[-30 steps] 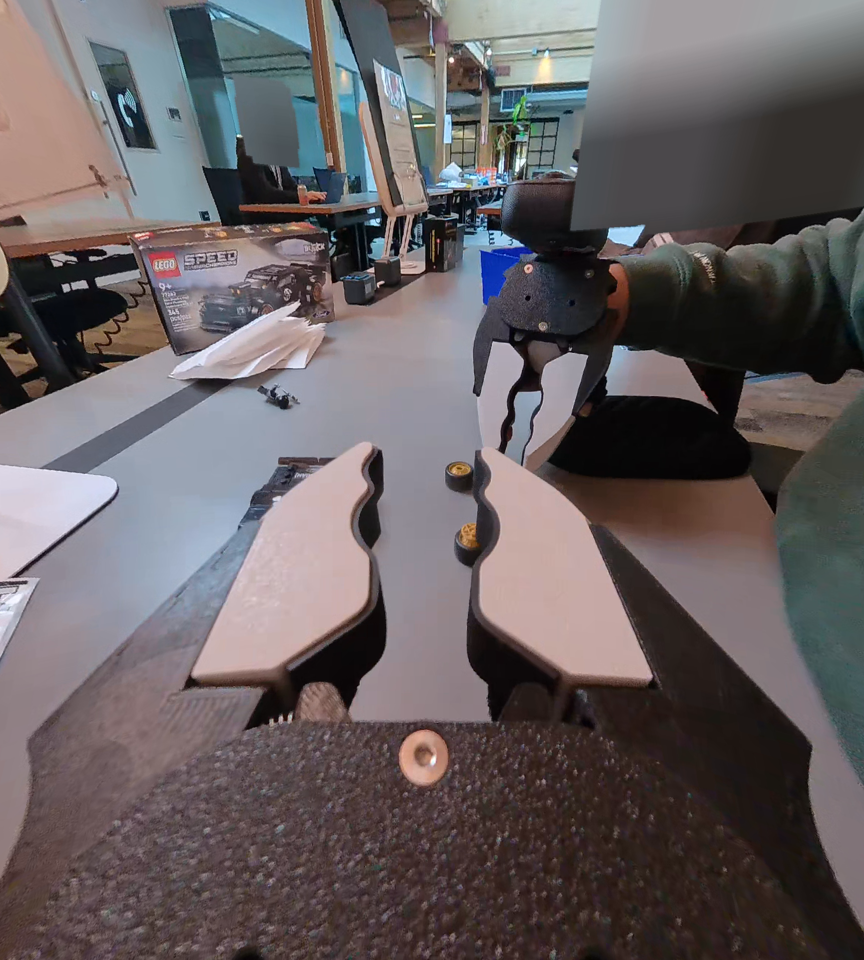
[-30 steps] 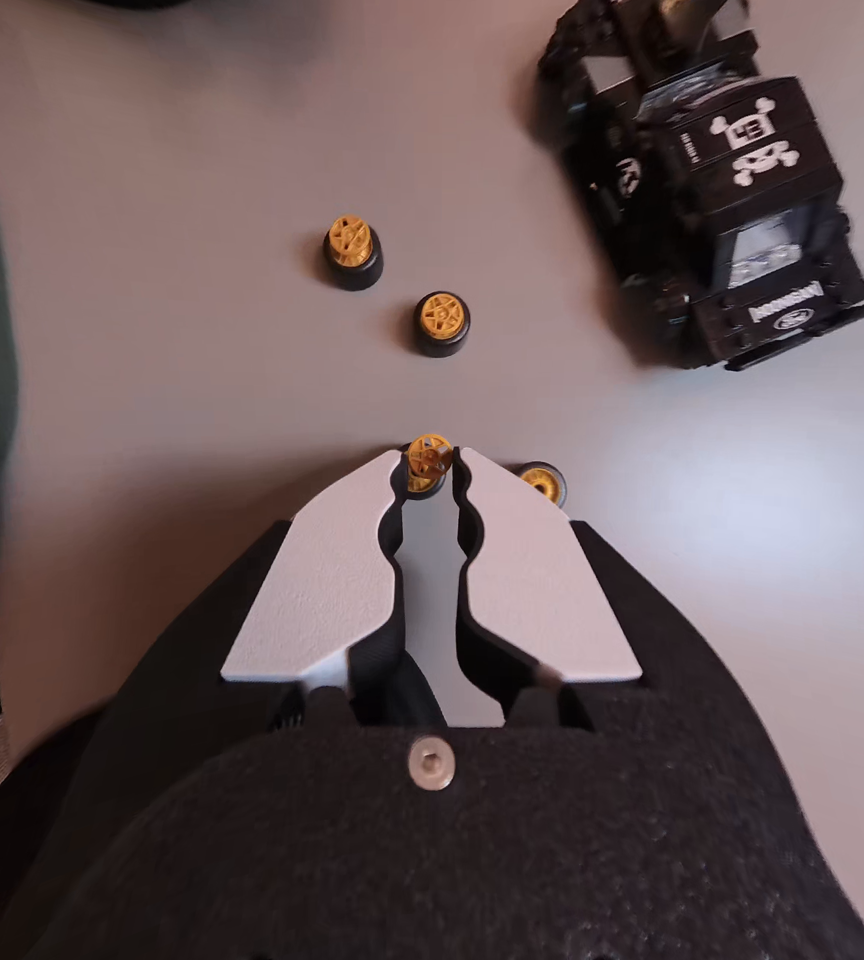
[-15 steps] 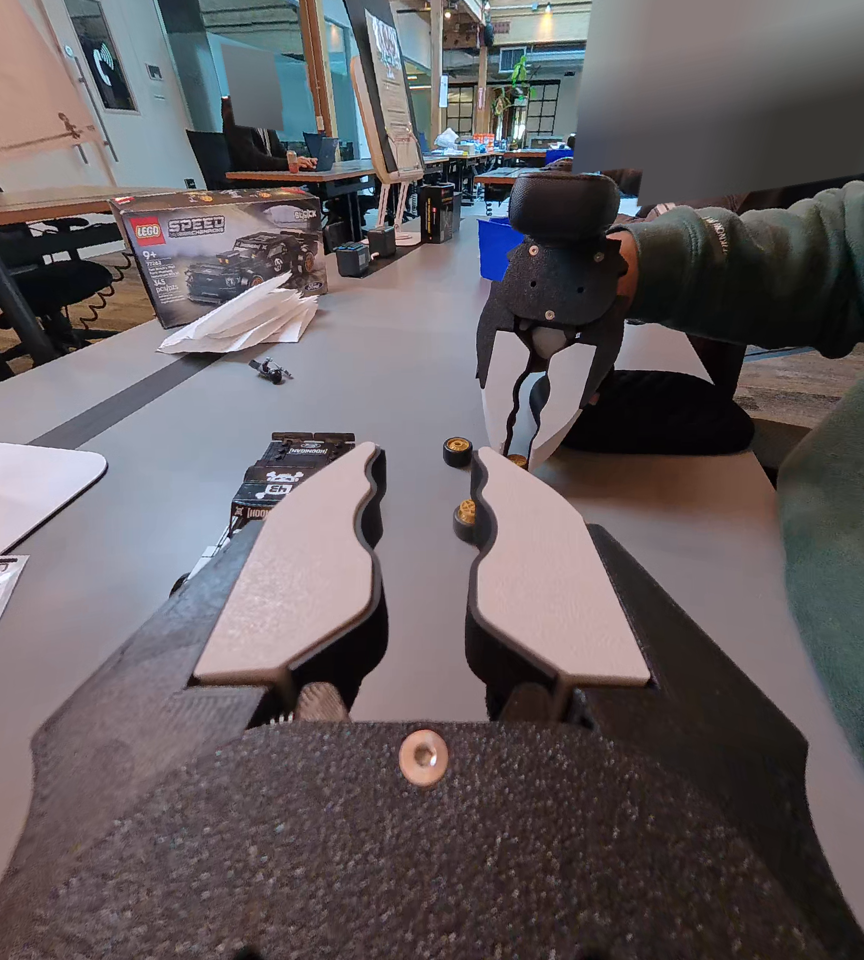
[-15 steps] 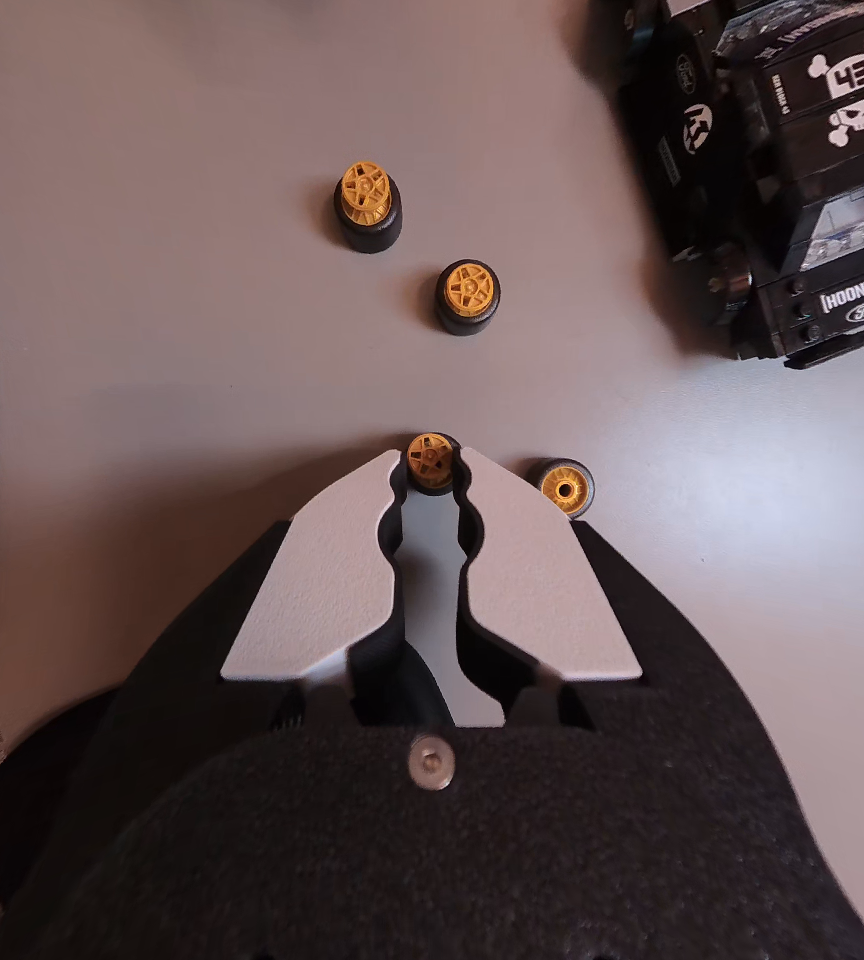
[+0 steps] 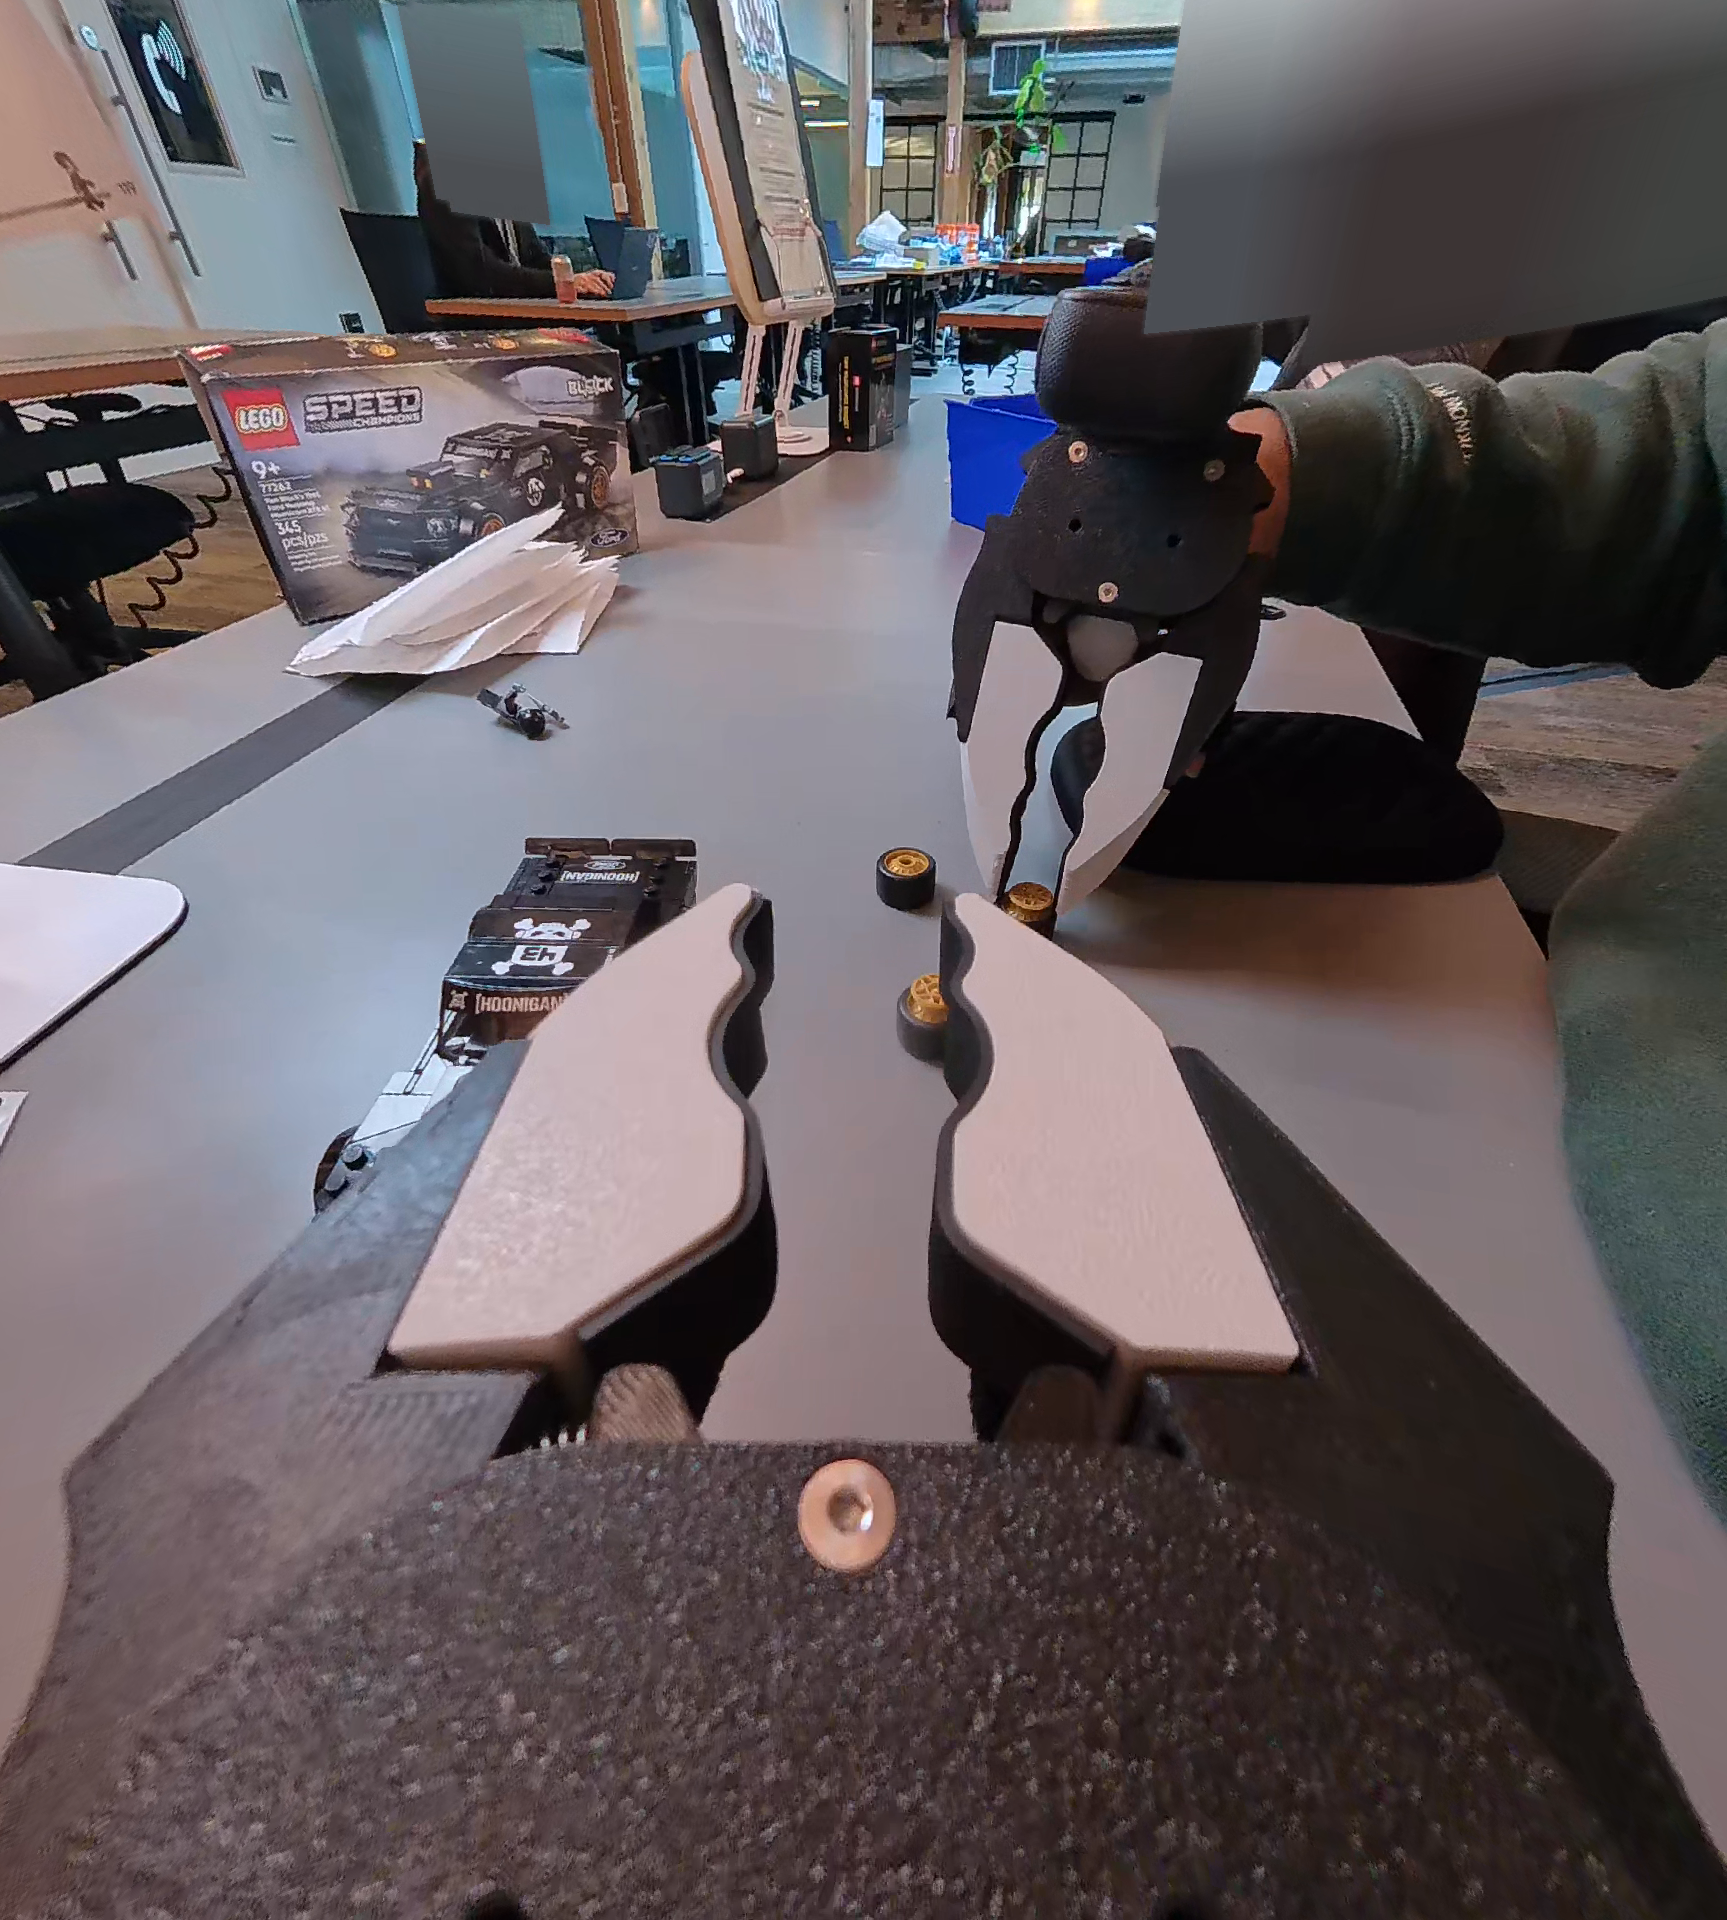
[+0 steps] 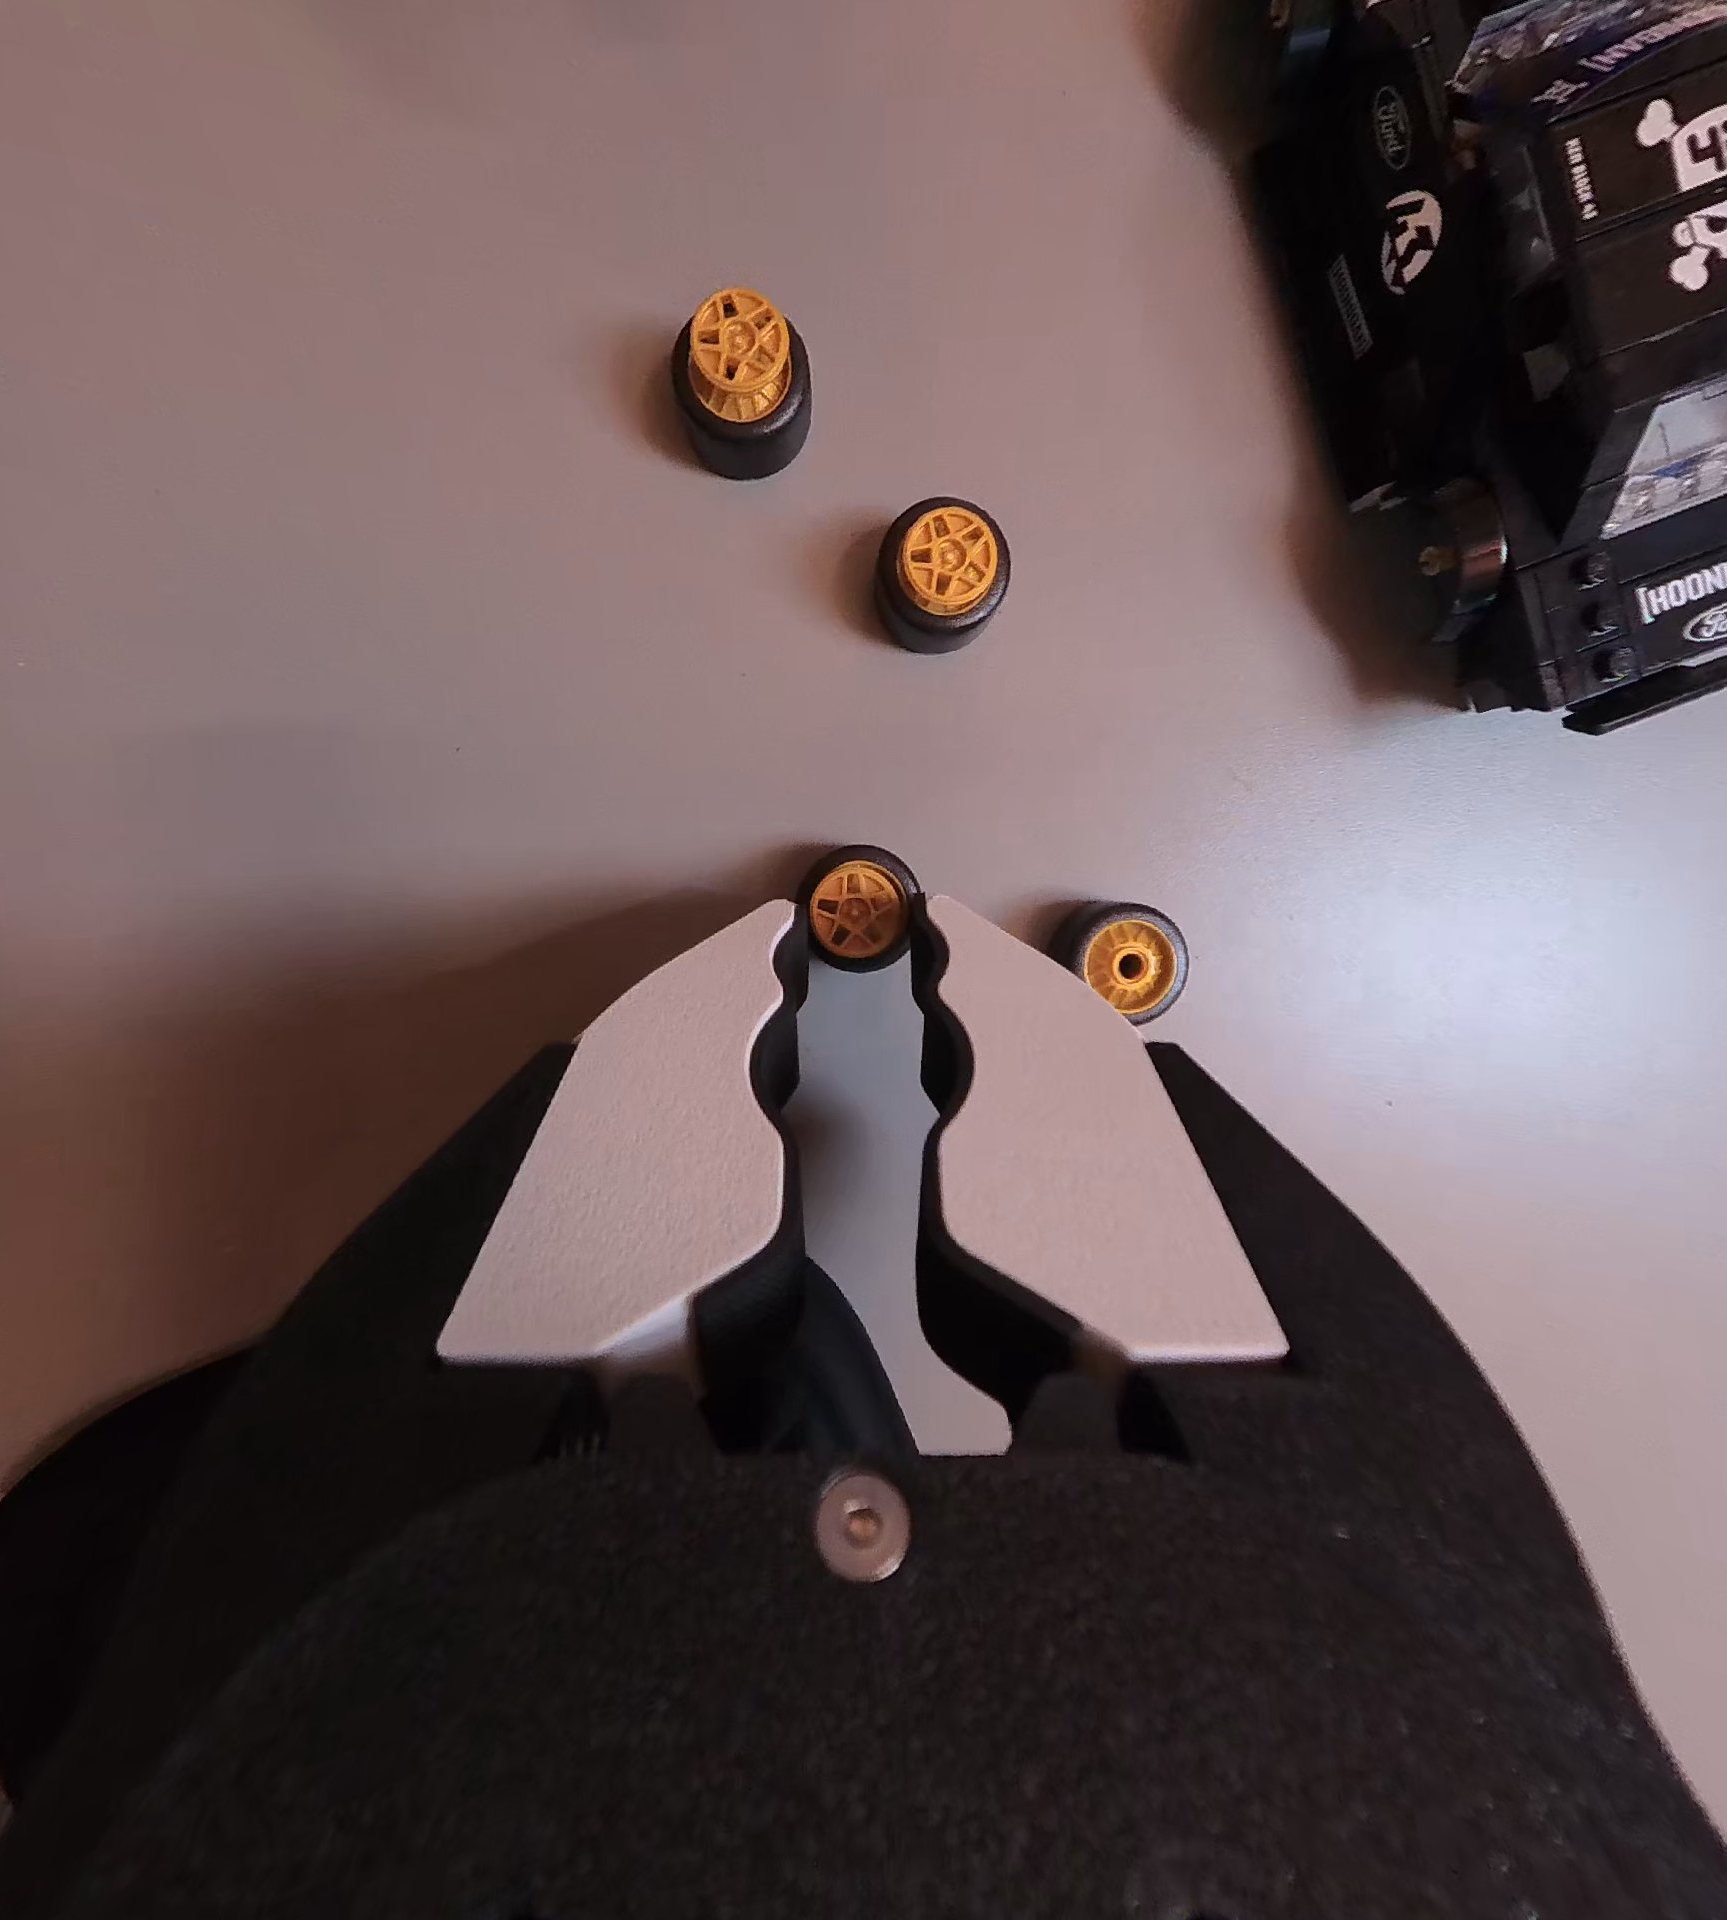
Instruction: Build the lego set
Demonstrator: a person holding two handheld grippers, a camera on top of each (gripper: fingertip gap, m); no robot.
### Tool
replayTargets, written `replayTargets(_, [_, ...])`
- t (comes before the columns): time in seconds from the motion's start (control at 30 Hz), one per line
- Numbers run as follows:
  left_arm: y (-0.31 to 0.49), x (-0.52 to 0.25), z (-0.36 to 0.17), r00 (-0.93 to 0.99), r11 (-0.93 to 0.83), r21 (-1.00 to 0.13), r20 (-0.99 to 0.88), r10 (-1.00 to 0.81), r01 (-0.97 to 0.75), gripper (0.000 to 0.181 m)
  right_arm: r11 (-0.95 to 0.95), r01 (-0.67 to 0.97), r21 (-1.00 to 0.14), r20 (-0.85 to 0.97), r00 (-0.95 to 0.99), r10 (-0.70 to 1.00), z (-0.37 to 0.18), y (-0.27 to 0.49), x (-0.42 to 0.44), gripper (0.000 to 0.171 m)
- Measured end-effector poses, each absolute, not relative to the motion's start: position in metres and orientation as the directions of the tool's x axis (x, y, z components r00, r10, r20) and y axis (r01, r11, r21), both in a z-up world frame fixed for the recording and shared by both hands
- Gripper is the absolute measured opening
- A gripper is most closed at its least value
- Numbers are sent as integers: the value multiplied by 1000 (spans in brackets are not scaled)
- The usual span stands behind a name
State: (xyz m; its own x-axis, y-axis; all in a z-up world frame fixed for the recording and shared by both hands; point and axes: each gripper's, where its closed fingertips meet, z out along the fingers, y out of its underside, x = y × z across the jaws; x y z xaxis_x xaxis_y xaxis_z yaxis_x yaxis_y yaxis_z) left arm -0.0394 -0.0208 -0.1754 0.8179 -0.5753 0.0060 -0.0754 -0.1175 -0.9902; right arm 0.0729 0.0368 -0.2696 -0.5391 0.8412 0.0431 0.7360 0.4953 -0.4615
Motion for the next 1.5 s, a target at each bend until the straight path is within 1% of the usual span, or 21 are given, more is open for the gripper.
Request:
replayTargets(0.43, [-20,-39,-179,817,-131,-988,10,-577,-81,30,486,733,-477,50,-529,847,-269,37,75,22])
replayTargets(0.53, [-20,-40,-178,821,-129,-988,5,-571,-84,30,472,729,-495,49,-519,854,-265,38,76,25])
replayTargets(0.63, [-21,-45,-174,830,-120,-990,6,-558,-74,29,433,719,-544,54,-485,873,-253,40,76,36])
replayTargets(0.73, [-24,-54,-164,847,-99,-993,-1,-532,-63,28,361,680,-638,63,-421,905,-234,43,72,50])
replayTargets(0.83, [-37,-77,-137,891,-22,-995,-81,-446,-101,21,261,607,-751,63,-328,943,-211,49,69,60])
replayTargets(0.97, [-82,-146,-72,964,103,-983,-171,-203,-153,2,157,520,-840,55,-206,977,-192,65,75,64])
replayTargets(1.03, [-108,-191,-55,979,61,-980,-195,-65,-192,0,122,493,-861,41,-173,984,-190,70,80,60])
replayTargets(1.07, [-120,-213,-52,974,5,-974,-225,-11,-225,0,110,486,-867,33,-163,986,-190,71,82,58])
replayTargets(1.1, [-130,-229,-56,967,-75,-964,-254,-1,-253,0,100,484,-869,26,-157,987,-192,72,84,55])
replayTargets(1.17, [-147,-252,-79,956,-272,-917,-280,-83,-292,0,90,489,-868,16,-153,988,-196,72,86,53])
replayTargets(1.2, [-155,-260,-98,948,-378,-870,-281,-148,-317,0,90,492,-866,15,-154,988,-197,71,85,52])
replayTargets(1.23, [-165,-265,-121,934,-481,-803,-268,-236,-352,1,91,495,-864,14,-157,987,-199,70,85,51])
replayTargets(1.3, [-186,-273,-170,896,-646,-632,-203,-395,-429,1,97,500,-861,16,-165,986,-202,67,81,49])
replayTargets(1.4, [-217,-278,-226,845,-765,-406,-38,-533,-501,7,117,506,-854,32,-173,984,-203,63,74,49])
replayTargets(1.47, [-242,-279,-248,803,-786,-267,65,-592,-558,16,127,514,-848,42,-175,984,-202,61,72,49])
replayTargets(1.5, [-252,-283,-256,787,-784,-197,82,-612,-589,21,130,519,-845,46,-172,984,-202,60,72,49])
